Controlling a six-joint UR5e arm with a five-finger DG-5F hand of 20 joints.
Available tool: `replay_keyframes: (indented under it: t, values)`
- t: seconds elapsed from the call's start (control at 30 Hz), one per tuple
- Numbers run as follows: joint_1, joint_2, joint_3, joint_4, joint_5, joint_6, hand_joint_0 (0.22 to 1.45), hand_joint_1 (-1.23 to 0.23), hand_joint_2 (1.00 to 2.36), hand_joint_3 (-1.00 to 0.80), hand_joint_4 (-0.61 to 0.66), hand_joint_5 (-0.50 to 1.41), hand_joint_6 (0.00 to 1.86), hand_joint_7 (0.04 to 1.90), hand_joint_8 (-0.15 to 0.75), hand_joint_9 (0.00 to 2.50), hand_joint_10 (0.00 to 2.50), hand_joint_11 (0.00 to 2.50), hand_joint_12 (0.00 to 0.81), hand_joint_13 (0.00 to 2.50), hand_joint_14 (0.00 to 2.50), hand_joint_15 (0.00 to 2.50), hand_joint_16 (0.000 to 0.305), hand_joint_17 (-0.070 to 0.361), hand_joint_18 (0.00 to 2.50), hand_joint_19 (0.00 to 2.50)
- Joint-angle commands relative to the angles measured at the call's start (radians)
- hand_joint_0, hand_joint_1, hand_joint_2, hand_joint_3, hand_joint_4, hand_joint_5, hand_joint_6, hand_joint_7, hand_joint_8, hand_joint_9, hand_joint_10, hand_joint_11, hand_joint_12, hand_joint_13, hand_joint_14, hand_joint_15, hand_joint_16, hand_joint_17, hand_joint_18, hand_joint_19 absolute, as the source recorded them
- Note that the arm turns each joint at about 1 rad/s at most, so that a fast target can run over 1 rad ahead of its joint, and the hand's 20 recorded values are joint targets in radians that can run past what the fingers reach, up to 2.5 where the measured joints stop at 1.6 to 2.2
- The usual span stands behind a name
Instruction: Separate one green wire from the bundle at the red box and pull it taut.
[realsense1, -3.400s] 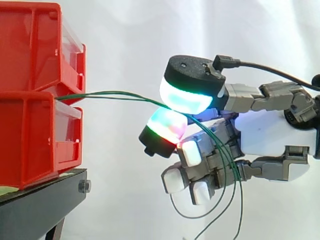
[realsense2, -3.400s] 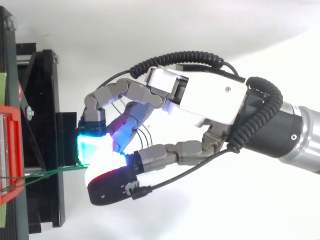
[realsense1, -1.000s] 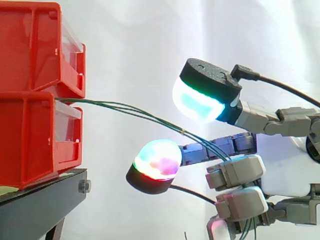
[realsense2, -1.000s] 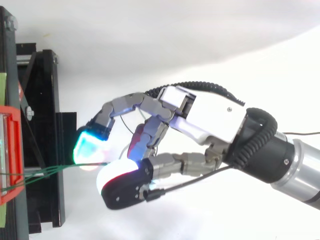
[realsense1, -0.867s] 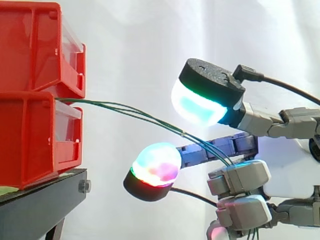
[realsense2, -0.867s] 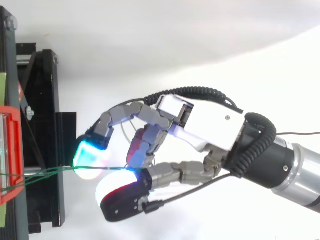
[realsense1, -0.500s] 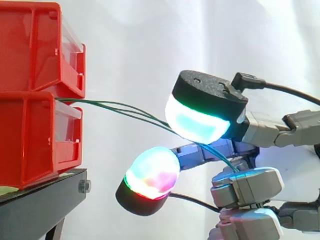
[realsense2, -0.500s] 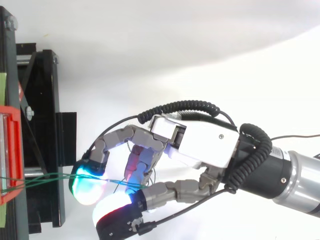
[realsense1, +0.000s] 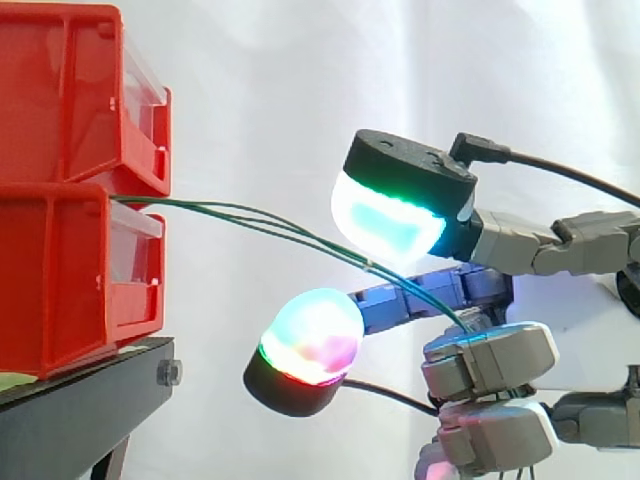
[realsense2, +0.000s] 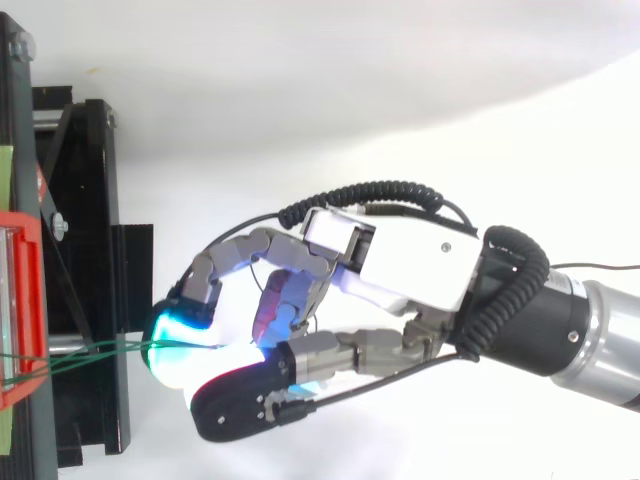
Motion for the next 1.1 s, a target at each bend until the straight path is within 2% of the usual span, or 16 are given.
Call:
replay_keyframes:
  t: [0.0,0.07,0.1,0.17,0.43,0.6,0.73,0.93,1.07]
  values:
    - [-0.011,0.012,-0.001,-0.041,-0.008,-0.003,0.52,-0.5,1.0,-0.5,0.11,-0.18,0.81,0.89,0.272,1.51,0.01,1.64,0.35,1.42,0.02,1.11,0.065,0.147,0.88,0.77]
    - [-0.017,0.018,-0.001,-0.074,-0.016,-0.003,0.53,-0.5,1.0,-0.5,0.11,-0.18,0.81,0.9,0.27,1.5,0.01,1.64,0.345,1.41,0.02,1.12,0.065,0.146,0.87,0.77]
    - [-0.025,0.027,-0.001,-0.134,-0.039,-0.003,0.53,-0.51,1.0,-0.5,0.11,-0.18,0.81,0.9,0.269,1.5,0.01,1.64,0.349,1.41,0.02,1.11,0.065,0.146,0.87,0.76]
    - [-0.03,0.033,-0.001,-0.156,-0.048,-0.003,0.54,-0.52,1.0,-0.5,0.1,-0.18,0.82,0.9,0.26,1.5,0.01,1.64,0.343,1.41,0.02,1.11,0.064,0.144,0.86,0.77]
    - [-0.039,0.033,0.001,-0.162,-0.053,-0.003,0.55,-0.55,1.0,-0.5,0.11,-0.19,0.82,0.89,0.264,1.5,0.01,1.65,0.34,1.4,0.02,1.12,0.063,0.143,0.86,0.77]
    - [-0.045,0.055,-0.001,-0.165,-0.053,-0.013,0.55,-0.55,1.0,-0.5,0.11,-0.19,0.83,0.89,0.266,1.5,0.01,1.64,0.348,1.4,0.02,1.1,0.064,0.143,0.86,0.77]
    - [-0.05,0.07,0.001,-0.167,-0.053,-0.044,0.56,-0.55,1.0,-0.48,0.1,-0.18,0.83,0.9,0.258,1.5,0.01,1.65,0.339,1.4,0.02,1.11,0.063,0.141,0.86,0.78]
    - [-0.05,0.072,0.001,-0.162,-0.051,-0.053,0.61,-0.61,1.02,-0.27,0.09,-0.18,0.86,0.92,0.257,1.49,0.01,1.66,0.325,1.39,0.03,1.12,0.061,0.138,0.84,0.78]
    - [-0.048,0.072,-0.001,-0.154,-0.048,-0.056,0.61,-0.64,1.03,-0.21,0.1,-0.19,0.87,0.91,0.257,1.46,0.01,1.64,0.333,1.38,0.02,1.11,0.061,0.138,0.84,0.78]
